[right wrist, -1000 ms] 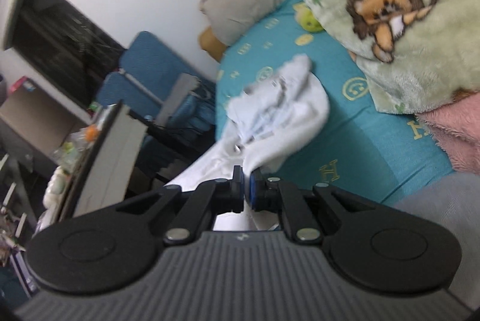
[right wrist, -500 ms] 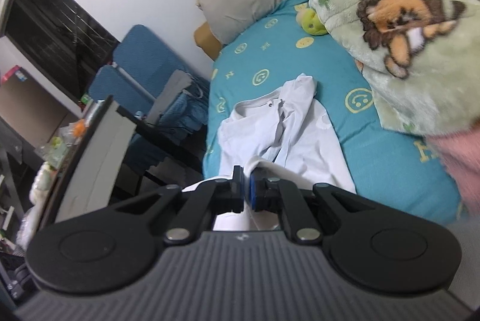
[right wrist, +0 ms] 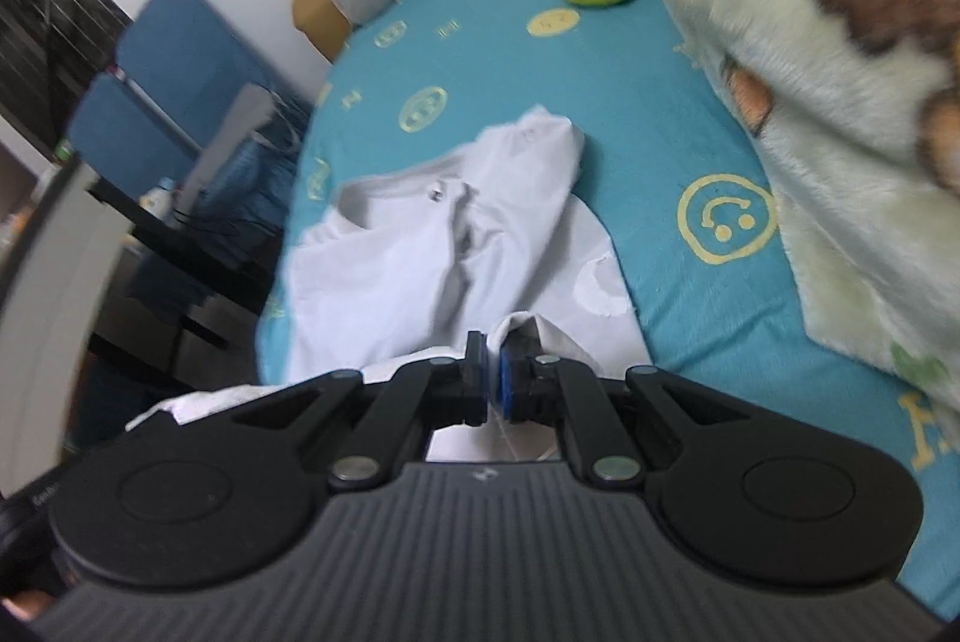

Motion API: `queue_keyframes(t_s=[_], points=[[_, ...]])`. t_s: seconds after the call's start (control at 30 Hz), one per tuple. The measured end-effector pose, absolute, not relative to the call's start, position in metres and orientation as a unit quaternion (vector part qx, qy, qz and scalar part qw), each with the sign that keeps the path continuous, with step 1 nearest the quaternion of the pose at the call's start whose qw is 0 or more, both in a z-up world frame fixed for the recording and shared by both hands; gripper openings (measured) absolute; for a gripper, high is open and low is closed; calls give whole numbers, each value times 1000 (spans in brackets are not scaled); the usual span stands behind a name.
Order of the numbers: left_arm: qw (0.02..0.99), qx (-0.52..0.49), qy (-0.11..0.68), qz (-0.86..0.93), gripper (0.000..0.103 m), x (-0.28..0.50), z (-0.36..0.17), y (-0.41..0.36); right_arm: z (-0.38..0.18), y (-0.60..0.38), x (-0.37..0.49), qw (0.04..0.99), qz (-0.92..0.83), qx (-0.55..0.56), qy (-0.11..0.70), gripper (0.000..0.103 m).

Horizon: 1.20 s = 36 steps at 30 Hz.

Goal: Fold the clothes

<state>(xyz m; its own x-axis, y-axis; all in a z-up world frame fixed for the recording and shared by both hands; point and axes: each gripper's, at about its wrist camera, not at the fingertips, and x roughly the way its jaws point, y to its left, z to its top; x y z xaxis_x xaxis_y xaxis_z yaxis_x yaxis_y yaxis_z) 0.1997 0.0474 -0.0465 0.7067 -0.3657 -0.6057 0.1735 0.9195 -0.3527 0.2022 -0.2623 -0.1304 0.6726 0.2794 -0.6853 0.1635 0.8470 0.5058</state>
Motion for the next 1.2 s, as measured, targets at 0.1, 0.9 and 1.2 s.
queue_keyframes(t_s=[0.1,0.9,1.2], points=[[914,-103,367,-140,5,223,-79,38,-154,-256,221,873,21,253,416,8],[930,-16,343,-133,98,190,-83,14,-152,-215,209,902,12,153,404,93],[930,-61,337,-130,102,122,-57,22,-122,-206,150,919,16,141,369,93]])
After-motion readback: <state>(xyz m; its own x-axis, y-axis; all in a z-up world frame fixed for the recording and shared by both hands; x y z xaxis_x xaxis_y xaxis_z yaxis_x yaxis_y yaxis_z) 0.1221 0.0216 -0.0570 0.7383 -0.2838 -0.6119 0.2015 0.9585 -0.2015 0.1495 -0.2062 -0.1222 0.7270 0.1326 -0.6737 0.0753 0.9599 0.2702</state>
